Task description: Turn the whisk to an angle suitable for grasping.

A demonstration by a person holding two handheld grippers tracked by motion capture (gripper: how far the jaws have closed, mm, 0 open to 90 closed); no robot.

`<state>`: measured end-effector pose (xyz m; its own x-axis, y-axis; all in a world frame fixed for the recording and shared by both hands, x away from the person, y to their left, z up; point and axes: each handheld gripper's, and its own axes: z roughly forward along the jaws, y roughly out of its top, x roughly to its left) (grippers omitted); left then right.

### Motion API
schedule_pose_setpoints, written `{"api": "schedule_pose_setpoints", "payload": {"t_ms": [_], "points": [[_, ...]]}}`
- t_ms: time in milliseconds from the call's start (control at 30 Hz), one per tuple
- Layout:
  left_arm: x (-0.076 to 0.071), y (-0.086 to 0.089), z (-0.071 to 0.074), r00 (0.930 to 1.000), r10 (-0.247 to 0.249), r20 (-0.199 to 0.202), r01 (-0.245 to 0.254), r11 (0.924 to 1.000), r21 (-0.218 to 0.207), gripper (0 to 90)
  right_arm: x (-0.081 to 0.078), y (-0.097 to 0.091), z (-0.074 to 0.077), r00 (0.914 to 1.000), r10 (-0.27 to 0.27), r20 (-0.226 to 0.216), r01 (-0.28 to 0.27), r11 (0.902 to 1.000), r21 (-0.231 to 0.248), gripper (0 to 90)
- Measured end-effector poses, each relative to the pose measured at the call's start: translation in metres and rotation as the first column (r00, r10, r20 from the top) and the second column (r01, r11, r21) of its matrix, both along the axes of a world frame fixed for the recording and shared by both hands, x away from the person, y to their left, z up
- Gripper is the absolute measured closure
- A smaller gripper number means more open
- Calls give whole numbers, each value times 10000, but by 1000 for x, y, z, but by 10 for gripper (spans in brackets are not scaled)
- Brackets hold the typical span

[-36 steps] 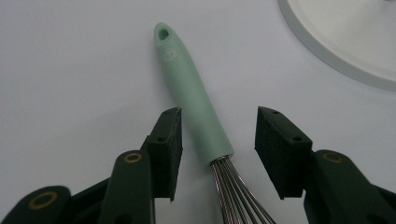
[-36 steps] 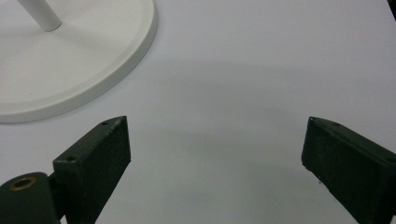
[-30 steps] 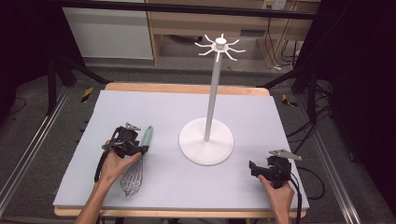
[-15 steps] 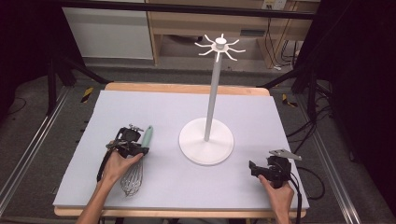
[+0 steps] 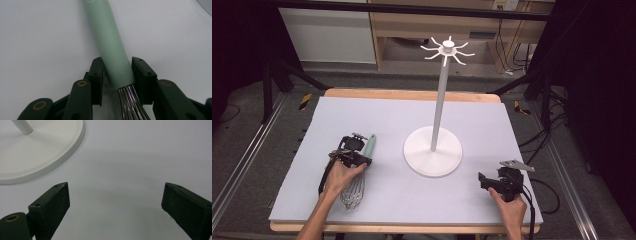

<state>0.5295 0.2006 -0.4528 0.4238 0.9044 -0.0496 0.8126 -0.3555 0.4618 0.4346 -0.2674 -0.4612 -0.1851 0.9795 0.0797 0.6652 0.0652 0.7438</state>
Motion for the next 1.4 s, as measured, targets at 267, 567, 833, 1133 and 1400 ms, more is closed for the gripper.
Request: {"api": "schedule_pose_setpoints", "payload": {"t_ms": [267,567,833,1133,1400], "points": [[3,2,1,9992,297,-269,-303,9993,-197,657,0,0,0,10000,11,-21,-11,10000,-13,84],[-1,-2,6,9996,-174,-215,169,9996,-220,678,0,0,0,9999,-68,-89,69,9999,108,84],[-9,-1,18,9993,-353,158,357,9991,-222,689,0,0,0,9999,-87,-94,88,9999,126,84],[-18,9,28,9981,-251,562,279,9984,-495,689,0,-1,0,10000,-54,-76,54,9999,85,84],[-28,15,40,9947,-283,984,355,9968,-723,689,0,-1,0,10000,-51,-69,51,10000,72,84]]}}
